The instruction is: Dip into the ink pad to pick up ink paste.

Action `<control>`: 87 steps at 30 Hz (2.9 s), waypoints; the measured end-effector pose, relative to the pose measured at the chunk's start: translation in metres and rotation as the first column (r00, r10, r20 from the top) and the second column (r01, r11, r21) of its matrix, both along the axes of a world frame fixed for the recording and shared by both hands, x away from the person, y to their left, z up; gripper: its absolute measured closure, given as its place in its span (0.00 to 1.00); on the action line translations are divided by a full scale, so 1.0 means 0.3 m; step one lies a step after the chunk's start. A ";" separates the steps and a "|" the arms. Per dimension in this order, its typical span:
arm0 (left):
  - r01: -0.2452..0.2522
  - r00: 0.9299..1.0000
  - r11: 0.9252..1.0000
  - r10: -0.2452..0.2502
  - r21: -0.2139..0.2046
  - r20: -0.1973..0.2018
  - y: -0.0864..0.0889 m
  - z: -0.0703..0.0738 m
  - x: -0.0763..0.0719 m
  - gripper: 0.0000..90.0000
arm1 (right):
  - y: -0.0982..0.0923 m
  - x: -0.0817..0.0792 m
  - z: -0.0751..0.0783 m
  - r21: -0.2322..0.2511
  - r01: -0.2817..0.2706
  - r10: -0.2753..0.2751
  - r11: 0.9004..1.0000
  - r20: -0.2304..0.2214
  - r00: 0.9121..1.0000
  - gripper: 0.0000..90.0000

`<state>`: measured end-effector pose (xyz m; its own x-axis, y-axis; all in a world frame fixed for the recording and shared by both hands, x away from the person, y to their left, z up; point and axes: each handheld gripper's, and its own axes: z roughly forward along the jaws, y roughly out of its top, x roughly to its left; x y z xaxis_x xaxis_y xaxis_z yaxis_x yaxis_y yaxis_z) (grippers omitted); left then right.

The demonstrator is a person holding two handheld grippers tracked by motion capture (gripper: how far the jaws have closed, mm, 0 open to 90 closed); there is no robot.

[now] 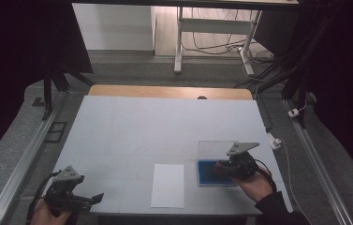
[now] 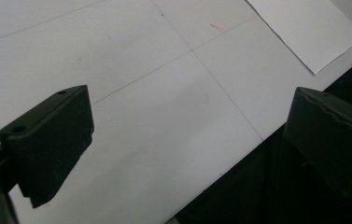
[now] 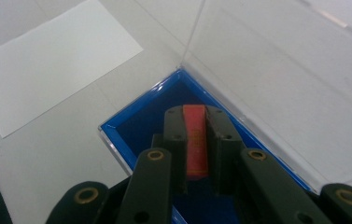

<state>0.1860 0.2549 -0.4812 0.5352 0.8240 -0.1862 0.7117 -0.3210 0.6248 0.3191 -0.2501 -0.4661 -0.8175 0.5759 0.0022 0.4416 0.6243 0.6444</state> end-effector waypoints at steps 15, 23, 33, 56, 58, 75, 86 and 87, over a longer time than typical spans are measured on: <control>0.004 1.000 1.000 -0.004 -0.006 -0.005 0.001 0.000 0.001 0.02 | 0.036 0.004 -0.036 -0.059 -0.044 0.044 0.997 -0.004 0.999 0.89; 0.007 1.000 1.000 -0.007 -0.001 -0.008 0.000 -0.001 0.003 0.02 | 0.043 0.000 -0.040 -0.064 -0.019 0.019 0.998 -0.008 1.000 0.90; 0.007 1.000 1.000 -0.007 -0.002 -0.016 -0.002 -0.002 0.007 0.02 | 0.083 -0.032 -0.039 -0.151 -0.040 0.049 0.988 0.056 0.997 0.90; 0.009 1.000 1.000 -0.008 0.001 -0.020 -0.002 -0.002 0.010 0.02 | 0.082 -0.029 -0.041 -0.140 -0.012 0.019 0.990 0.049 0.999 0.90; 0.010 1.000 1.000 -0.010 0.002 -0.019 -0.003 -0.002 0.009 0.02 | 0.074 -0.023 -0.040 -0.123 -0.005 0.010 0.992 0.033 0.999 0.90; 0.015 1.000 1.000 -0.015 0.005 -0.016 -0.004 -0.002 0.008 0.02 | -0.012 -0.001 0.004 0.008 0.056 -0.056 0.998 0.041 0.998 0.89; 0.018 1.000 1.000 -0.018 0.006 -0.015 -0.005 -0.002 0.008 0.02 | -0.002 0.013 -0.025 -0.050 0.060 -0.060 0.997 0.017 0.998 0.89; 0.018 1.000 1.000 -0.018 0.006 -0.015 -0.005 -0.002 0.008 0.02 | -0.002 0.013 -0.025 -0.050 0.060 -0.060 0.997 0.017 0.998 0.89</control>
